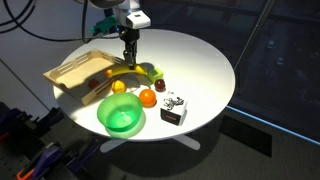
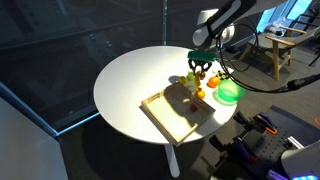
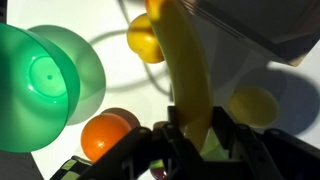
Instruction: Remove the banana from the crate and put it on the table
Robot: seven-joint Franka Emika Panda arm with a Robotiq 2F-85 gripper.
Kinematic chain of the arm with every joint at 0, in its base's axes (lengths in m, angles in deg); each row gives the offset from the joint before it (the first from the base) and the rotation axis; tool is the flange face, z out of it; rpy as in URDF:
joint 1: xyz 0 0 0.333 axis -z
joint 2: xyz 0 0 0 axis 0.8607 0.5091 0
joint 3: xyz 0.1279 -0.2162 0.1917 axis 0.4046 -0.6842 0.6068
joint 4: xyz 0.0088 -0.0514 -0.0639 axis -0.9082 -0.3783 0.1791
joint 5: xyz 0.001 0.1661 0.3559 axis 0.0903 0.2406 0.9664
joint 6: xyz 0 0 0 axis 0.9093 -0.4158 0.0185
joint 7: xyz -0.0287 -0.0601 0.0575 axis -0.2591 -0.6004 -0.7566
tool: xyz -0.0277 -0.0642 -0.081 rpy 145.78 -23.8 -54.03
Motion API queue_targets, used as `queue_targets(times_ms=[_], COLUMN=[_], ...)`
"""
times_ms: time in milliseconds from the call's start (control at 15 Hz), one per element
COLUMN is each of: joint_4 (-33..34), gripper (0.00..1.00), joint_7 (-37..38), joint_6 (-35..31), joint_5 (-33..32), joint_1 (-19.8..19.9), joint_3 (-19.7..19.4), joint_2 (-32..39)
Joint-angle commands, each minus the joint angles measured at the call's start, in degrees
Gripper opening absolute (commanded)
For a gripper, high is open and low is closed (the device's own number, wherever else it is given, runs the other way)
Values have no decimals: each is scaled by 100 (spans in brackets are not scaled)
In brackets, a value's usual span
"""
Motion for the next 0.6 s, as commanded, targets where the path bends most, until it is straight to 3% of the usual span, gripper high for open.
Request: queue_targets(times_ms=[0, 267, 333, 400, 533], joint_4=[192, 233, 241, 249, 271], gripper=[15, 15, 65, 67, 81], joint_7=[32, -11, -28, -36, -40], joint_6=[-63, -76, -65, -59, -50], joint_5=[66, 85, 93, 96, 94], joint_1=[68, 113, 127, 138, 150], joint_3=[-33, -60, -60, -60, -60], joint_2=[181, 286, 298, 309, 327])
